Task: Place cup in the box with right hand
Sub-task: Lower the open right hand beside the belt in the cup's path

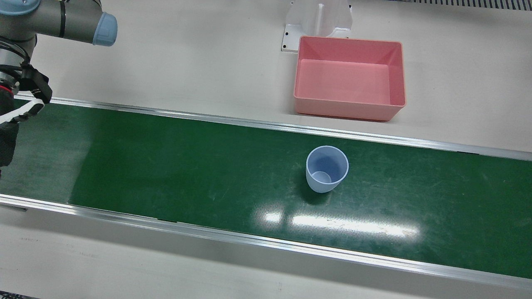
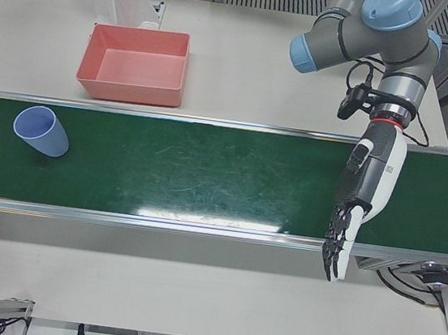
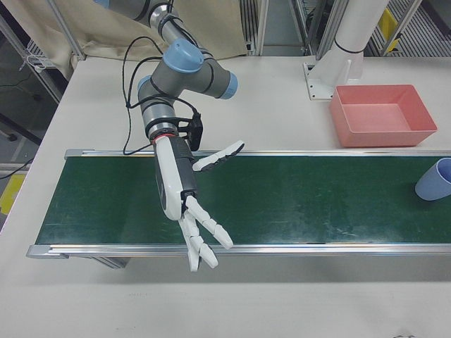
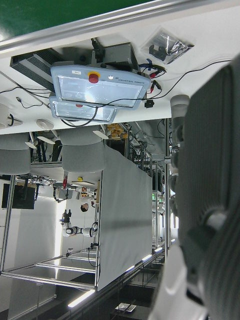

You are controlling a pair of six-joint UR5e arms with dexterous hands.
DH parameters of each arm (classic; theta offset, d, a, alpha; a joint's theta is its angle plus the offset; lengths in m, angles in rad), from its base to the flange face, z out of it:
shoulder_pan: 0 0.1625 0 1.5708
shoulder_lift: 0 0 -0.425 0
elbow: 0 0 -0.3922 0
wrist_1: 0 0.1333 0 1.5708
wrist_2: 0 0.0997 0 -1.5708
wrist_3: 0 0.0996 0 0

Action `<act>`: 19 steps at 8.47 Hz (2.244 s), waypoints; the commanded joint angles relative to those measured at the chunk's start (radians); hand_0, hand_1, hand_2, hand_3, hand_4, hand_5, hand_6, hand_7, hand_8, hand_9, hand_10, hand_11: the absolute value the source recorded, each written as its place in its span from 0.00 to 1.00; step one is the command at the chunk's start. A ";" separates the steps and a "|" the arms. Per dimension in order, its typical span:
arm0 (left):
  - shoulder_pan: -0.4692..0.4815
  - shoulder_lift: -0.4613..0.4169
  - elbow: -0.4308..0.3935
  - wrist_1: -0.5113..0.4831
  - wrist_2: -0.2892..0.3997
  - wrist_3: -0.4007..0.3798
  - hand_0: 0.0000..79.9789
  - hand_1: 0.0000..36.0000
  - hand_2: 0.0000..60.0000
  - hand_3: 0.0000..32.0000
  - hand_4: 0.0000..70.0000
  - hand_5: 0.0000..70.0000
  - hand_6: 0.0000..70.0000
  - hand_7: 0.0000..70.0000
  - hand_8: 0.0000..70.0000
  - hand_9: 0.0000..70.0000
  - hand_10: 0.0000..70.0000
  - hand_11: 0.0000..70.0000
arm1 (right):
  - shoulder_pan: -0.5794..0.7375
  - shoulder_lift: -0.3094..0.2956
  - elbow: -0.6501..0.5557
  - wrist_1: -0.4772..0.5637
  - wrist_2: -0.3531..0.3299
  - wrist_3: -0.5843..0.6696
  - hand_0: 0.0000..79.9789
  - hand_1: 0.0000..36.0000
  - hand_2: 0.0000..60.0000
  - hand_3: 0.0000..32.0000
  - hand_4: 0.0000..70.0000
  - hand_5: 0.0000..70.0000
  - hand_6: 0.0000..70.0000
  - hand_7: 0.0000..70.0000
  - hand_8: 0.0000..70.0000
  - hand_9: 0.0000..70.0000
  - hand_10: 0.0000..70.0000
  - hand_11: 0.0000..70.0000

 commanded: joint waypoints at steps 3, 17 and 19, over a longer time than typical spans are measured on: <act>0.000 0.000 0.000 0.000 0.000 0.000 0.00 0.00 0.00 0.00 0.00 0.00 0.00 0.00 0.00 0.00 0.00 0.00 | -0.188 -0.030 0.187 -0.072 0.149 -0.120 0.58 0.11 0.00 0.00 0.00 0.06 0.04 0.15 0.00 0.01 0.04 0.08; 0.000 0.000 0.000 0.000 0.000 0.000 0.00 0.00 0.00 0.00 0.00 0.00 0.00 0.00 0.00 0.00 0.00 0.00 | -0.350 -0.030 0.247 -0.219 0.308 -0.159 0.65 0.25 0.00 0.00 0.00 0.08 0.02 0.00 0.00 0.00 0.07 0.13; 0.000 0.000 0.000 0.000 0.000 0.000 0.00 0.00 0.00 0.00 0.00 0.00 0.00 0.00 0.00 0.00 0.00 0.00 | -0.359 -0.030 0.237 -0.219 0.310 -0.162 0.65 0.25 0.00 0.00 0.00 0.08 0.02 0.00 0.00 0.00 0.06 0.12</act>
